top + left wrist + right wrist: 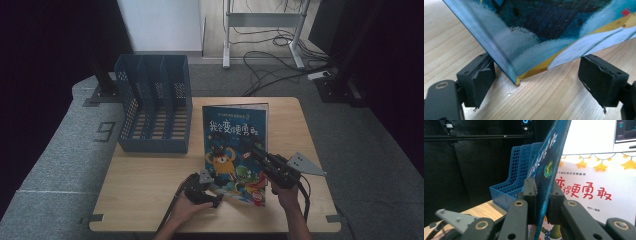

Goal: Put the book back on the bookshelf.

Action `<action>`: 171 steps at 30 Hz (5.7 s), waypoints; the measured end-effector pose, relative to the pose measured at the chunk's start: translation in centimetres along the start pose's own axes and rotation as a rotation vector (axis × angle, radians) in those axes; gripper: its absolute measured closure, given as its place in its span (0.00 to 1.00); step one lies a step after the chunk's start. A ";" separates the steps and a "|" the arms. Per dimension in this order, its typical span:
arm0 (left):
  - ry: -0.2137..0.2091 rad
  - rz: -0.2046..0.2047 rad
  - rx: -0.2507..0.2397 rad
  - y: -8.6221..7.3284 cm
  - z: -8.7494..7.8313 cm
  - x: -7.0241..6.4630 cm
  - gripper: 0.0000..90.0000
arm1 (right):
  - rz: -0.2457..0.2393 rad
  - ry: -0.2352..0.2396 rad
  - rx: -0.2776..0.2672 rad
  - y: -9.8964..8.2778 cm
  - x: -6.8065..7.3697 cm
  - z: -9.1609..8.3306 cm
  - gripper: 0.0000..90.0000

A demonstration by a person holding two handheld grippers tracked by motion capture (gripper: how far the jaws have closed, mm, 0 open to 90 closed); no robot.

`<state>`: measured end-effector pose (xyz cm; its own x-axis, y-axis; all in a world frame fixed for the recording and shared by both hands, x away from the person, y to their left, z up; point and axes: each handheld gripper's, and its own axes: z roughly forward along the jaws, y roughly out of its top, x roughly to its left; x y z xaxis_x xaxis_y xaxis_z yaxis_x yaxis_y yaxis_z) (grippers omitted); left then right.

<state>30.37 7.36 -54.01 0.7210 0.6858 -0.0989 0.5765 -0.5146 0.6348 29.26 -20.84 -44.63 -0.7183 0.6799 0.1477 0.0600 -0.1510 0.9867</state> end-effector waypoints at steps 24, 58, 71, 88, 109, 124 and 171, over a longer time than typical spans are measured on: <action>0.036 -0.024 -0.016 0.7 0.6 0.6 0.16 | 0.001 0.004 0.016 0.1 -0.3 -0.3 0.91; 0.051 -0.028 -0.052 2.1 0.1 1.6 0.17 | -0.023 0.019 0.026 0.0 -0.7 -0.4 0.91; 0.036 -0.051 -0.203 4.3 -2.5 2.6 0.17 | -0.022 0.021 0.043 -0.2 -0.9 -1.0 0.90; 0.028 -0.058 -0.261 6.6 -4.0 2.9 0.17 | -0.021 0.012 0.065 -0.6 -1.2 -1.9 0.88; 0.028 -0.024 -0.318 8.0 -5.1 2.9 0.22 | -0.006 -0.015 0.086 -1.1 -2.2 -2.5 0.83; 0.035 0.016 -0.332 7.7 -5.5 2.2 0.25 | 0.031 -0.058 0.091 -1.8 -3.4 -2.8 0.76; -0.009 0.077 -0.440 8.0 -7.1 0.9 0.41 | 0.075 -0.139 0.084 -2.8 -4.8 -2.8 0.55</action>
<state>32.85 7.50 -43.61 0.7598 0.6486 -0.0438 0.3035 -0.2944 0.9062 30.54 -25.70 -48.30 -0.6072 0.7626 0.2230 0.1711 -0.1485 0.9740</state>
